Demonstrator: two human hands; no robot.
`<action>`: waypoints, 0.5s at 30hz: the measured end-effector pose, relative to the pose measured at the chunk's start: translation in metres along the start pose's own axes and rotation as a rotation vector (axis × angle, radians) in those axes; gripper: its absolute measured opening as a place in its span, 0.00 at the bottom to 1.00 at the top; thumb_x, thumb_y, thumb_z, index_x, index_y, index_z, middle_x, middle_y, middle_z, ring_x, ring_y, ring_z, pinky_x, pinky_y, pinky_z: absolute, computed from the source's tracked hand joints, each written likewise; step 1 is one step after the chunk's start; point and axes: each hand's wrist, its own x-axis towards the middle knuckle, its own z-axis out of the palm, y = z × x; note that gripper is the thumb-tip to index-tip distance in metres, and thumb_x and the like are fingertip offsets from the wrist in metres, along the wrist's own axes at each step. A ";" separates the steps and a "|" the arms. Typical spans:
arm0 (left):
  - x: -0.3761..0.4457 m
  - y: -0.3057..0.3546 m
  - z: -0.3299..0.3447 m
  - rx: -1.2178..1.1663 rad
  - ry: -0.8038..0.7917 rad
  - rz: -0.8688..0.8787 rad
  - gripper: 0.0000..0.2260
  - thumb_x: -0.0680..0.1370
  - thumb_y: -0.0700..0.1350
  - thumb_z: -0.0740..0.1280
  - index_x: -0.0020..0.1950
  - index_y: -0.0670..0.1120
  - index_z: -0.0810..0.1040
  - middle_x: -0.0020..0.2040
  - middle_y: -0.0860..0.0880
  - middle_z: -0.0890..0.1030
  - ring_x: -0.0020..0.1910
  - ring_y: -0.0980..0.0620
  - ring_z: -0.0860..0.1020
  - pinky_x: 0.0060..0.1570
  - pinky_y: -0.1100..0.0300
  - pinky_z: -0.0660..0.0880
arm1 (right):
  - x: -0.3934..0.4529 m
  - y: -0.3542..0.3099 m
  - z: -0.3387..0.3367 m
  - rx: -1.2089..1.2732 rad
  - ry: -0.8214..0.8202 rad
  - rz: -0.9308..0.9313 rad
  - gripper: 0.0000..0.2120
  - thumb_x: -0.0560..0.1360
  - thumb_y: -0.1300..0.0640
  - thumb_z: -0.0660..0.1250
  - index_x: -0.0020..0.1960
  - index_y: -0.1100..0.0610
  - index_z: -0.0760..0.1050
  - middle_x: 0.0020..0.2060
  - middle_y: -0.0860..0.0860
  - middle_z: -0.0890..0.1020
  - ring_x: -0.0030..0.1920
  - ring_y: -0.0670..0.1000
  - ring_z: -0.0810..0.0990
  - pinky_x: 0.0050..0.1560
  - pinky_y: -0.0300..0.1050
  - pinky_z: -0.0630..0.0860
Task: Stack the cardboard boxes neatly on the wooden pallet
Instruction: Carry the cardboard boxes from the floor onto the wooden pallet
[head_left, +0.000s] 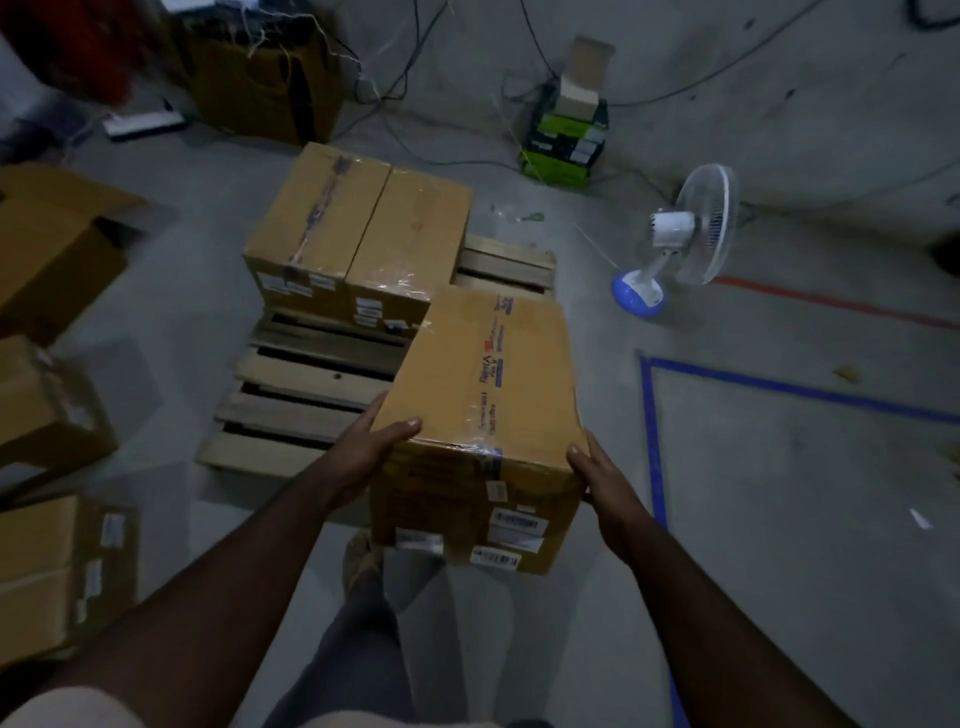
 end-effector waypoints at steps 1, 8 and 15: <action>0.015 0.016 -0.005 0.018 -0.005 -0.009 0.35 0.71 0.52 0.79 0.76 0.56 0.69 0.63 0.46 0.83 0.61 0.44 0.83 0.62 0.42 0.78 | 0.010 -0.015 0.003 0.005 -0.001 0.011 0.32 0.80 0.39 0.67 0.80 0.39 0.60 0.70 0.48 0.78 0.64 0.50 0.80 0.61 0.51 0.79; 0.088 0.087 -0.003 0.089 -0.044 -0.094 0.41 0.66 0.62 0.81 0.75 0.63 0.68 0.66 0.48 0.80 0.63 0.44 0.80 0.63 0.39 0.77 | 0.075 -0.097 -0.018 -0.011 -0.041 0.103 0.35 0.77 0.38 0.70 0.78 0.33 0.56 0.65 0.48 0.77 0.60 0.50 0.80 0.46 0.44 0.77; 0.129 0.133 0.045 0.161 0.002 -0.128 0.32 0.74 0.58 0.75 0.76 0.59 0.68 0.65 0.47 0.80 0.60 0.43 0.80 0.57 0.44 0.78 | 0.126 -0.129 -0.061 0.040 -0.077 0.076 0.33 0.81 0.46 0.67 0.81 0.39 0.55 0.65 0.49 0.75 0.54 0.46 0.79 0.43 0.42 0.77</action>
